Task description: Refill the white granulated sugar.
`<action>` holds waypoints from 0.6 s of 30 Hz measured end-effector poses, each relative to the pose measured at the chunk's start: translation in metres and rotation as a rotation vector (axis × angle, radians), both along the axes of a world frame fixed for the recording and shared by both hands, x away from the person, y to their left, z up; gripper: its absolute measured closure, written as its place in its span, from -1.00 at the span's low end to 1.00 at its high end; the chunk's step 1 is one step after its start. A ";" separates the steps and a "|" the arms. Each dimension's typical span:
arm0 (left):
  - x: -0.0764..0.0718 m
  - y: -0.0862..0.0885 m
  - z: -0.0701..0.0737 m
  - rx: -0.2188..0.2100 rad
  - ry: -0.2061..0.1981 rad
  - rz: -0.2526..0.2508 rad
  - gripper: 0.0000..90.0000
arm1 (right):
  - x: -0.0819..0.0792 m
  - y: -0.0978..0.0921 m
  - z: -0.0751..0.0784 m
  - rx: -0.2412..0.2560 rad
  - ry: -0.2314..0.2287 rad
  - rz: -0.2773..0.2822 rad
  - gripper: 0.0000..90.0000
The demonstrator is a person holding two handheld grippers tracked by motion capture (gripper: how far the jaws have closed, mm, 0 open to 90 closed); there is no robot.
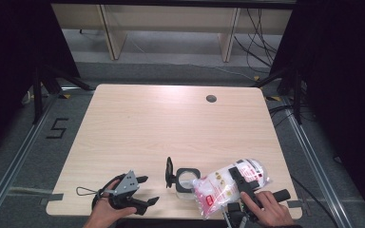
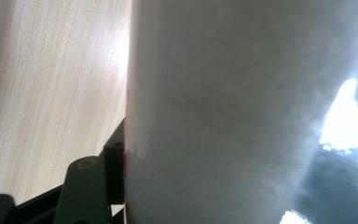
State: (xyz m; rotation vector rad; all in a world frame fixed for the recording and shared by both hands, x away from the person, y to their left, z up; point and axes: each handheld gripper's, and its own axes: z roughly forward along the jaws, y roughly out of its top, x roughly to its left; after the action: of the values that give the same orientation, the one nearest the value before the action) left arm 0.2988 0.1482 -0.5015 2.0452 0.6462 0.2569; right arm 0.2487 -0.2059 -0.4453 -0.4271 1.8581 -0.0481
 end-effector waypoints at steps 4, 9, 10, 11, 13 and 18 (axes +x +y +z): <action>0.000 0.000 0.000 0.006 -0.006 -0.001 -0.56 | -0.002 -0.001 -0.001 0.014 0.009 -0.029 -0.11; 0.000 0.000 0.000 0.000 0.000 0.001 -0.56 | -0.002 0.001 0.001 -0.006 0.003 -0.024 -0.11; 0.000 0.000 0.000 0.000 -0.002 0.002 -0.56 | 0.000 0.001 0.002 -0.023 -0.008 0.001 -0.11; -0.001 -0.001 0.000 -0.003 -0.005 0.005 -0.56 | -0.001 0.001 0.003 -0.027 -0.001 -0.005 -0.11; 0.000 0.000 0.000 0.004 -0.008 0.003 -0.56 | -0.001 0.001 0.003 -0.032 -0.008 0.001 -0.11; -0.001 0.000 0.000 0.006 -0.007 0.004 -0.56 | -0.001 0.003 0.004 -0.048 -0.016 0.009 -0.11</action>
State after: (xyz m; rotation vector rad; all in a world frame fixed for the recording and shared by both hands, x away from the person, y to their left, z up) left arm 0.2983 0.1480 -0.5017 2.0480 0.6464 0.2683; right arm 0.2473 -0.2032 -0.4408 -0.4671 1.8427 -0.0904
